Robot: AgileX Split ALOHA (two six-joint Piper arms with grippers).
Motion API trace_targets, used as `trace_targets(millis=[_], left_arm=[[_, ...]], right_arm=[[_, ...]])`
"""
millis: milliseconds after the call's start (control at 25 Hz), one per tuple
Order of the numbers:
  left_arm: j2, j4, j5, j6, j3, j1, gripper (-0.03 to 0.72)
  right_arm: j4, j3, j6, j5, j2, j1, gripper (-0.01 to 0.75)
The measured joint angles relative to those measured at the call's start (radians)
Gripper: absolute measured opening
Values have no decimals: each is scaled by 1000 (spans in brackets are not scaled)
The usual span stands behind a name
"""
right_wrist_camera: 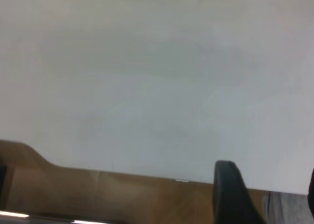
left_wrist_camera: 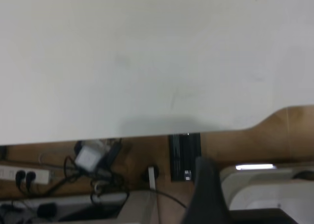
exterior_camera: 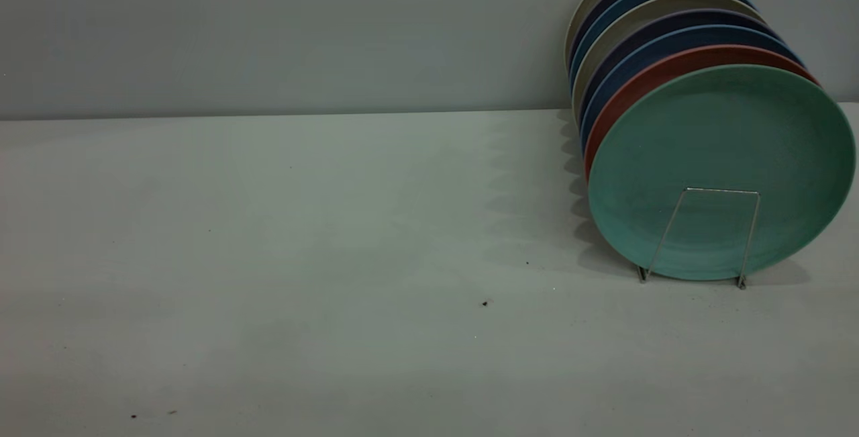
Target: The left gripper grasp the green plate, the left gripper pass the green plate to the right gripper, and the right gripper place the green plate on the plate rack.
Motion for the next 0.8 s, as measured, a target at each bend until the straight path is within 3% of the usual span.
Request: trace_targets(millis=[400,800], left_arm=[[-176,0,4,0,0,0,588],[-468,0,23,0,0,-1,588]], right_arm=[[0,0,0,6,-301,0,393],[0,-1,0,20,-319,-1,393]])
